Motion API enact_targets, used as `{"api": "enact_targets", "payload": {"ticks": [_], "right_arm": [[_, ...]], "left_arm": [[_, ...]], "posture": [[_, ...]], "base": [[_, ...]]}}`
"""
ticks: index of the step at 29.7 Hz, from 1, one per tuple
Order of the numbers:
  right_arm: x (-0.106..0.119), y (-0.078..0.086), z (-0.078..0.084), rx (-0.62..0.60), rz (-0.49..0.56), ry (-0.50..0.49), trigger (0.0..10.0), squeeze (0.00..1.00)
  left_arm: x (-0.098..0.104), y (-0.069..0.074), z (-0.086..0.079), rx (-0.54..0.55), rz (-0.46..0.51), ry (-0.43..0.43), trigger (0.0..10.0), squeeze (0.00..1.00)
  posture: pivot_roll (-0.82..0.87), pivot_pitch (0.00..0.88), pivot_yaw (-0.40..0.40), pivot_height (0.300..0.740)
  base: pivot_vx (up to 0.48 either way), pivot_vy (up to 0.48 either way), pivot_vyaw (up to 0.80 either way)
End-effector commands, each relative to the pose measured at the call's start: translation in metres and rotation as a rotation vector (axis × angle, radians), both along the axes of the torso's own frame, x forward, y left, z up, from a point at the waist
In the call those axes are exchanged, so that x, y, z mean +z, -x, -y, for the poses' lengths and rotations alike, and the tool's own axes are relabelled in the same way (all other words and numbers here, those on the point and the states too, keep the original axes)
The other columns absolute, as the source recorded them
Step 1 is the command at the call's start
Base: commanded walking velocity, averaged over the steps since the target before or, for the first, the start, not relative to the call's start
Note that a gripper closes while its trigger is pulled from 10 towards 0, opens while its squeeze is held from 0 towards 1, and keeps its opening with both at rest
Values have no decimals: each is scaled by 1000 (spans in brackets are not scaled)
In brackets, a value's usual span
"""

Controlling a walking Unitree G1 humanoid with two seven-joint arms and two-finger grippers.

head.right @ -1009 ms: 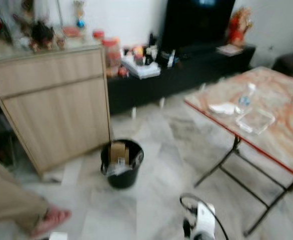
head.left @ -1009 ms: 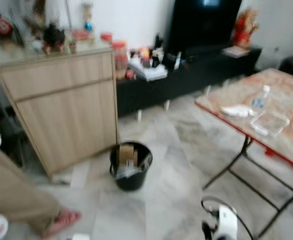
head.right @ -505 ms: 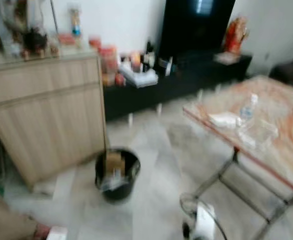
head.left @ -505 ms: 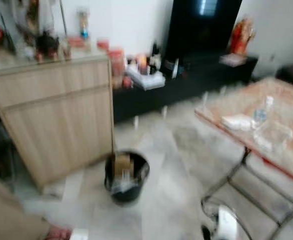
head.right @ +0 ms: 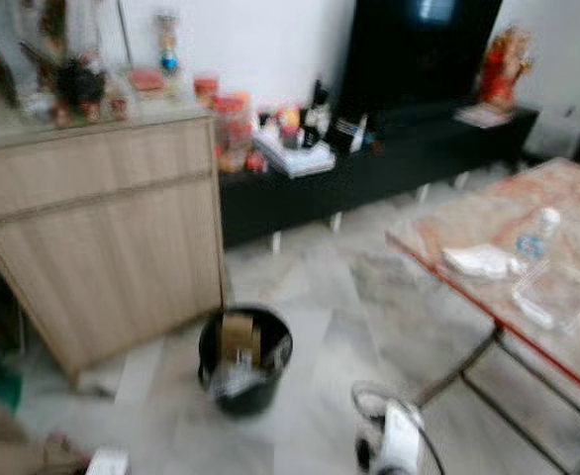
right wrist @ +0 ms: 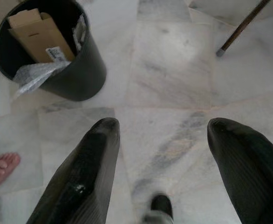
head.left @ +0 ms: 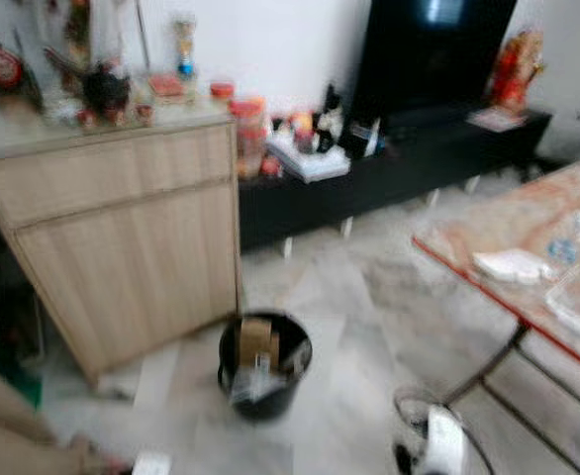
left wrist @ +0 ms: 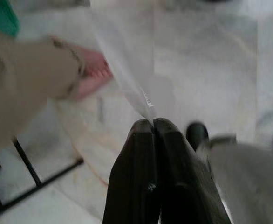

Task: Picking trash to rubbish bin

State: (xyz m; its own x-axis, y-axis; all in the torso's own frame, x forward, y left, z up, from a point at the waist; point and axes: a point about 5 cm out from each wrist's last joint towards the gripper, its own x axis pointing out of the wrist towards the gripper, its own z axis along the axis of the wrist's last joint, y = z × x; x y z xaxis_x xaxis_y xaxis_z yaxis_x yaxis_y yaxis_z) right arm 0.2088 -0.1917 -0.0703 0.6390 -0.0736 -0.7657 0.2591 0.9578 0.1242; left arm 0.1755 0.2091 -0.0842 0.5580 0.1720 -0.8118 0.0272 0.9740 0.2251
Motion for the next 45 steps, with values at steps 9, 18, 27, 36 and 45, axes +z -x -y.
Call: {"api": "enact_targets", "payload": {"ticks": [9,18,27,36,45], "right_arm": [[-1,6,12,-11,-14,34,10000,0],[-2,6,12,-35,-12,20,10000,0],[-1,6,12,-7,-14,26,10000,0],[-4,12,14,-16,-33,20,10000,0],[-5,14,15,-24,-44,21,10000,0]], "left_arm": [[-1,-1,9,-8,0,24,10000,0],[-1,-1,11,-8,0,27,10000,0],[-1,-2,10,-7,3,28,10000,0],[-1,-1,11,-6,1,29,10000,0],[-2,-1,11,-2,0,32,10000,0]], "posture": [[50,0,-48,740],[45,14,-45,740],[47,22,-44,740],[48,24,-45,740],[51,22,-49,740]], "base": [[358,0,127],[351,0,385],[349,0,235],[345,0,153],[342,0,0]]}}
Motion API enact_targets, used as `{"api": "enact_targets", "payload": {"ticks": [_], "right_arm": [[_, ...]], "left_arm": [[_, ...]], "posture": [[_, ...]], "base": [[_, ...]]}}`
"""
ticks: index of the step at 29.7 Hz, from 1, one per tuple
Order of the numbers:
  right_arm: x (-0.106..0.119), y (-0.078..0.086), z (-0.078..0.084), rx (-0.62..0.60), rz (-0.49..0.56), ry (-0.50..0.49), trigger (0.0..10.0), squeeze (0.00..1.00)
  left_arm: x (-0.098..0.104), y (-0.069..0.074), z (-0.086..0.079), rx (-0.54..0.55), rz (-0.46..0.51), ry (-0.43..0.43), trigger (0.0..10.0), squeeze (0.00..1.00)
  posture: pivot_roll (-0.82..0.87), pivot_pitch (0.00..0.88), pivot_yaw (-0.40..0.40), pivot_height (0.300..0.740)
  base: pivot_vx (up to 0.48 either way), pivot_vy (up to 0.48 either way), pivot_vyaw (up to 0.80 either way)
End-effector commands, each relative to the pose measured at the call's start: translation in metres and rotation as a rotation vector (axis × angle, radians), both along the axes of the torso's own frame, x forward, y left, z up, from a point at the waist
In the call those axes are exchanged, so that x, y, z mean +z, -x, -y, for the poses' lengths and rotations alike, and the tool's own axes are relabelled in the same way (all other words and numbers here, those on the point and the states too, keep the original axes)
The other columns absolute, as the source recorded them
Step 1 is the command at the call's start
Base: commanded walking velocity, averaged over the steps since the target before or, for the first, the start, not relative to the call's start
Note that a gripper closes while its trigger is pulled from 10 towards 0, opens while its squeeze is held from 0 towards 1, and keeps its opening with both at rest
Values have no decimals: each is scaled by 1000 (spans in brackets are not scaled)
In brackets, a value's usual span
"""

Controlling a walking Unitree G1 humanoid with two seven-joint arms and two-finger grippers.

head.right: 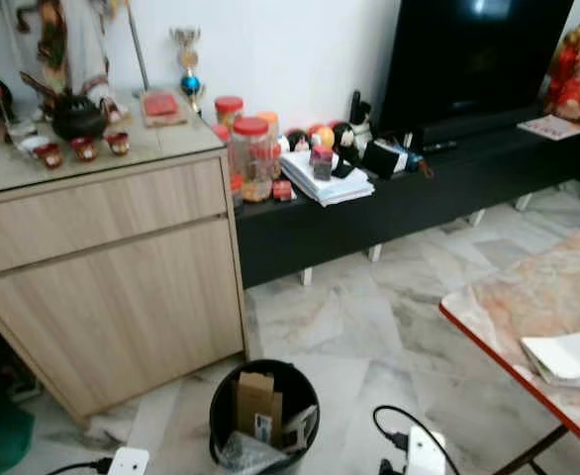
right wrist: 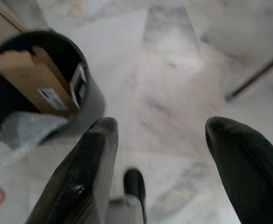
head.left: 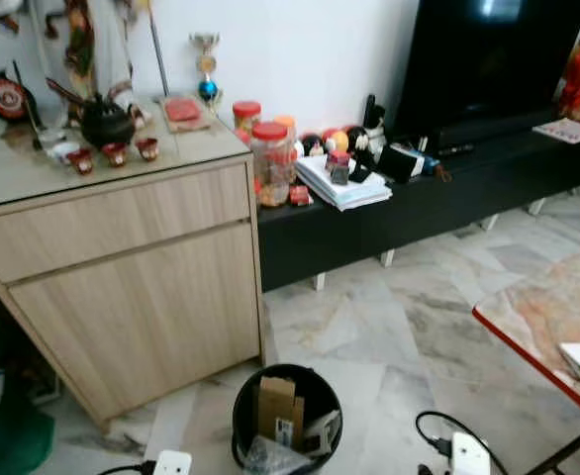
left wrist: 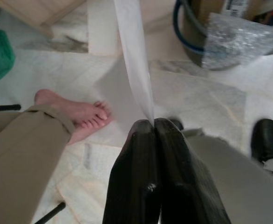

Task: Picking trash to rubbish bin

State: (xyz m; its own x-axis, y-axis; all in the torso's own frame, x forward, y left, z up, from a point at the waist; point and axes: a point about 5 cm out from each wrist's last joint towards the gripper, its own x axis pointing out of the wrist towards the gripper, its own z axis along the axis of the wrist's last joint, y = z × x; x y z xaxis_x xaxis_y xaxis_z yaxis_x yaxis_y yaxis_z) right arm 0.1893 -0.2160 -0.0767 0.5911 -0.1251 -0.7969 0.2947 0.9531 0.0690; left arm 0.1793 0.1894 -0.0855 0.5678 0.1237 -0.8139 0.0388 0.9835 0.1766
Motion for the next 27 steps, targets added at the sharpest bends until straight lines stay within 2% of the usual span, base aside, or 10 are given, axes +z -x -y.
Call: {"api": "enact_targets", "payload": {"ticks": [1,17,27], "right_arm": [[1,-6,-9,6,13,-20,10000,0],[1,-4,-6,-2,9,-22,10000,0],[1,-5,-7,22,12,-22,10000,0]], "left_arm": [[0,3,-8,12,-9,-17,10000,0],[-1,4,-8,14,-9,-16,10000,0],[2,-1,-8,8,9,-17,10000,0]], "posture": [[51,23,-49,740],[50,26,-52,740],[51,28,-53,740]], "base": [[341,0,0],[337,0,0],[334,0,0]]}}
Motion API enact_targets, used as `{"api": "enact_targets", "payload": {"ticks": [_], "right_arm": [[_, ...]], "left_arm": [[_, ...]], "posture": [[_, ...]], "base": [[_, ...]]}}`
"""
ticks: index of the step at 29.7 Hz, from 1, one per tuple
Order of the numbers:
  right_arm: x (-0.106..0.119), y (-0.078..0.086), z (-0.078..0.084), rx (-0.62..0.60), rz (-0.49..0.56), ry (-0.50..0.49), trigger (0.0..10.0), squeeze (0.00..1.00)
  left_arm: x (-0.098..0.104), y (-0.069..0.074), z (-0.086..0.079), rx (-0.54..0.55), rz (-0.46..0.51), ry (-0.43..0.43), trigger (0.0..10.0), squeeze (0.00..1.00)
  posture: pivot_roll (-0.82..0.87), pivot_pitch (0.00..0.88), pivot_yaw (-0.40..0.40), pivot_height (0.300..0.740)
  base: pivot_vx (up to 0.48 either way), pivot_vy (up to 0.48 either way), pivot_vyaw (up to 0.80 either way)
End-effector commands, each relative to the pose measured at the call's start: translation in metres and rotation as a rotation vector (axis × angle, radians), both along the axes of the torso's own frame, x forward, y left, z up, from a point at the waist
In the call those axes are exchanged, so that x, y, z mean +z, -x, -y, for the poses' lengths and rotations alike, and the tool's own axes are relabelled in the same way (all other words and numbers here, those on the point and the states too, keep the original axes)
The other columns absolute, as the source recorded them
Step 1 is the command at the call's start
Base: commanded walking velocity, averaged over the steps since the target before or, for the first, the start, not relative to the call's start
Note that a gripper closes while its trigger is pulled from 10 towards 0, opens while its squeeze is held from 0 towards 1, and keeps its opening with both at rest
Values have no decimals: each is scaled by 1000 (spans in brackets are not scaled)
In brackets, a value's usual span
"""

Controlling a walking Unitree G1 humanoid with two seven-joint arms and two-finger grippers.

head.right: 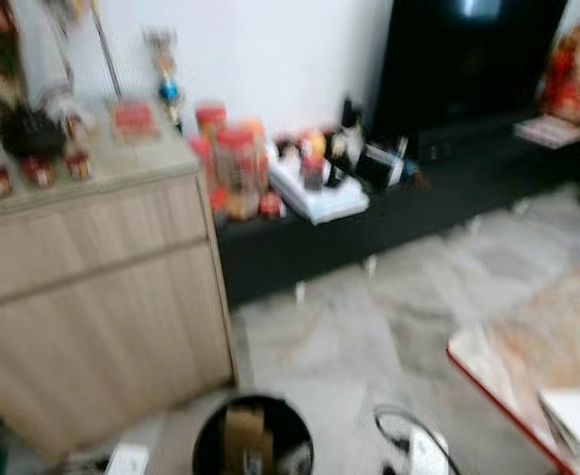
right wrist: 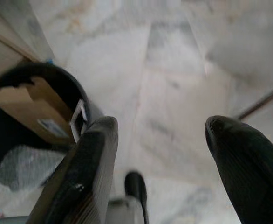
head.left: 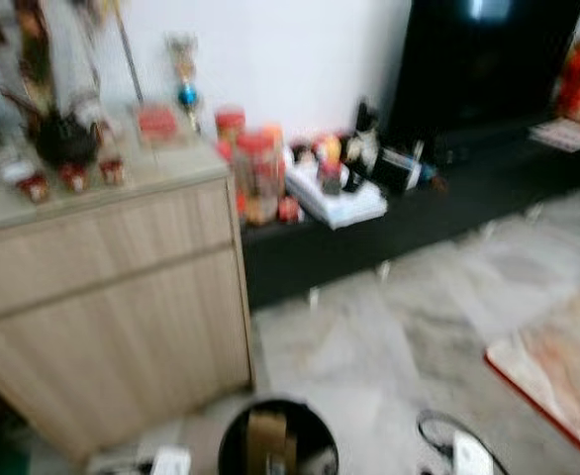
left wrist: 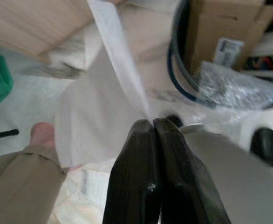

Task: Picking trash to rubbish bin

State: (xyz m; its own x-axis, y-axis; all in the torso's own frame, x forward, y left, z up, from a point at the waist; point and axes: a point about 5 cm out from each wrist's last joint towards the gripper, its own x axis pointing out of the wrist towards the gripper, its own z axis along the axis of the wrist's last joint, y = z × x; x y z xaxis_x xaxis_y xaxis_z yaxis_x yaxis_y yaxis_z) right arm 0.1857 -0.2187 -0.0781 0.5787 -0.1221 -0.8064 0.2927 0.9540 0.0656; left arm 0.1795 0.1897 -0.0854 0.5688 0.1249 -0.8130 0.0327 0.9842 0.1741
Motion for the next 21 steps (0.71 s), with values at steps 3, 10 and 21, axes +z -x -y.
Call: {"api": "enact_targets", "payload": {"ticks": [3,10,21], "right_arm": [[6,-14,-9,50,47,-16,10000,0],[19,-38,-12,208,88,9,10000,0],[69,-105,-46,552,259,-19,10000,0]], "left_arm": [[6,-9,-8,-5,33,-24,10000,0],[22,-37,-7,-25,145,-27,10000,0],[82,-116,40,-139,437,276,10000,0]], "posture": [[49,31,-53,740],[48,34,-55,740],[31,36,-51,740]], "base": [[324,0,0],[271,0,0],[0,0,0]]}}
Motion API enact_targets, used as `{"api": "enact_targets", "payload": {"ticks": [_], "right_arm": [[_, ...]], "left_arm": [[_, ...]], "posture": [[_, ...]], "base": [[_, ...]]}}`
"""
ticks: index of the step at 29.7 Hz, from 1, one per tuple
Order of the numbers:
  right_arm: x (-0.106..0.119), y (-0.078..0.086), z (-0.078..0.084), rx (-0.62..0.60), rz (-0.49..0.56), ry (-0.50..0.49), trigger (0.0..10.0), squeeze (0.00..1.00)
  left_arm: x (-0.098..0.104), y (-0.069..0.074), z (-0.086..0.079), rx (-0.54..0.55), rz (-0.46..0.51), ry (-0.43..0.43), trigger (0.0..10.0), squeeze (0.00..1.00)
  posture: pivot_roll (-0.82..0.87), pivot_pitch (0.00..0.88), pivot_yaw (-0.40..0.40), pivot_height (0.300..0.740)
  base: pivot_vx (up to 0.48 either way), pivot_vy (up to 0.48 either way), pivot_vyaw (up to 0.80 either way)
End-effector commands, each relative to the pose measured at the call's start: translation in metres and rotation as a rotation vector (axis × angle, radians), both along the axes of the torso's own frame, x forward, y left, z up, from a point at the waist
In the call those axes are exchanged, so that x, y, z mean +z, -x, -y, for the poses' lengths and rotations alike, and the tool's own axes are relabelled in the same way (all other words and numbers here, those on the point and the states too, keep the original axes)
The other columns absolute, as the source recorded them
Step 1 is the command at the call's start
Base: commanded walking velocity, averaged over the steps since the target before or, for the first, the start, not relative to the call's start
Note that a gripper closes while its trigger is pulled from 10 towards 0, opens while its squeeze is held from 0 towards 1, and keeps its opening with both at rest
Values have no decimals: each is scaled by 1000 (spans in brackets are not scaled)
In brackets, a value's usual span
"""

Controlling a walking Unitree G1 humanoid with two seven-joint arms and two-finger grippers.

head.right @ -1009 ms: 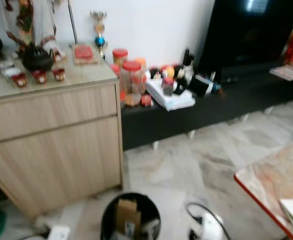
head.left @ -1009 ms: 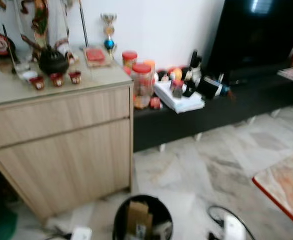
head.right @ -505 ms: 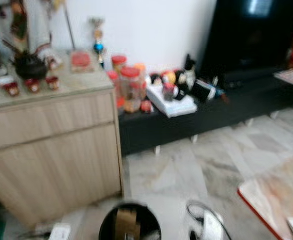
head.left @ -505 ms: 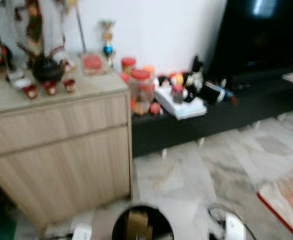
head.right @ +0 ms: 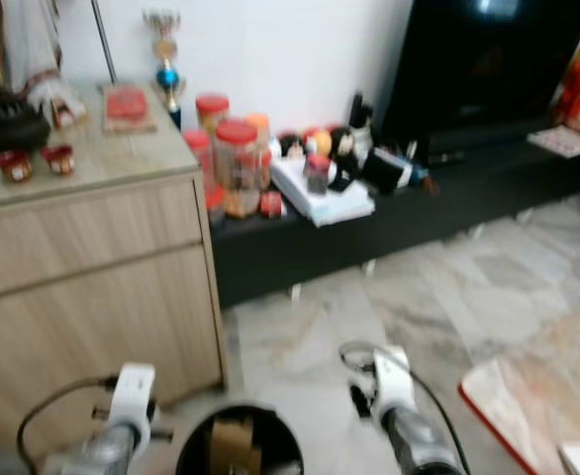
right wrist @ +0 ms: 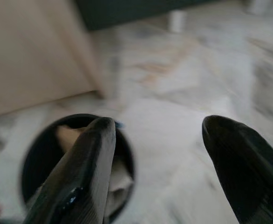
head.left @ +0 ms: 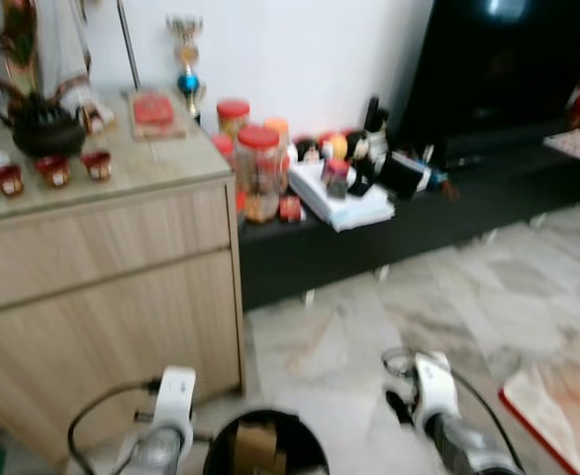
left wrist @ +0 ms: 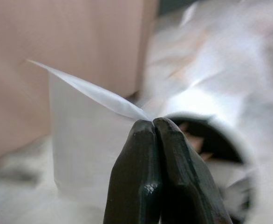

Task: Picking trash to rubbish bin

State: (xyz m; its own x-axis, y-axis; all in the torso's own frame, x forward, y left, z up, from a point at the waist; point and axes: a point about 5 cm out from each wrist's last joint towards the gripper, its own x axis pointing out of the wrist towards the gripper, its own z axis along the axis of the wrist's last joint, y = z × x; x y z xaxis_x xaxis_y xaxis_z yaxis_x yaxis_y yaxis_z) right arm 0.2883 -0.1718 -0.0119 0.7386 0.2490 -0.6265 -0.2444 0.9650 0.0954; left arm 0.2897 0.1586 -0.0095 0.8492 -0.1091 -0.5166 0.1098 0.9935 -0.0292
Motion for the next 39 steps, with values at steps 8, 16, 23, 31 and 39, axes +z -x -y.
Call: {"api": "enact_targets", "payload": {"ticks": [8,16,23,31,39], "right_arm": [[19,-19,-26,181,16,-4,10000,0],[26,-24,-34,234,37,-14,10000,0],[24,-20,-32,253,27,-10,10000,0],[26,-19,-34,279,33,-16,10000,0],[26,-18,-35,283,35,-14,10000,0]], "left_arm": [[27,-23,51,-159,80,215,10000,0],[16,-13,63,-171,3,262,10000,0],[9,-5,71,-204,-42,317,10000,0],[3,5,86,-266,-96,373,10000,0],[-4,13,89,-272,-133,368,10000,0]], "posture": [[14,35,-52,740],[-15,42,-48,740],[-30,72,-48,740],[-37,105,-46,740],[-42,124,-43,740]], "base": [[0,0,0],[0,0,0],[0,0,0],[0,0,0],[0,0,0]]}}
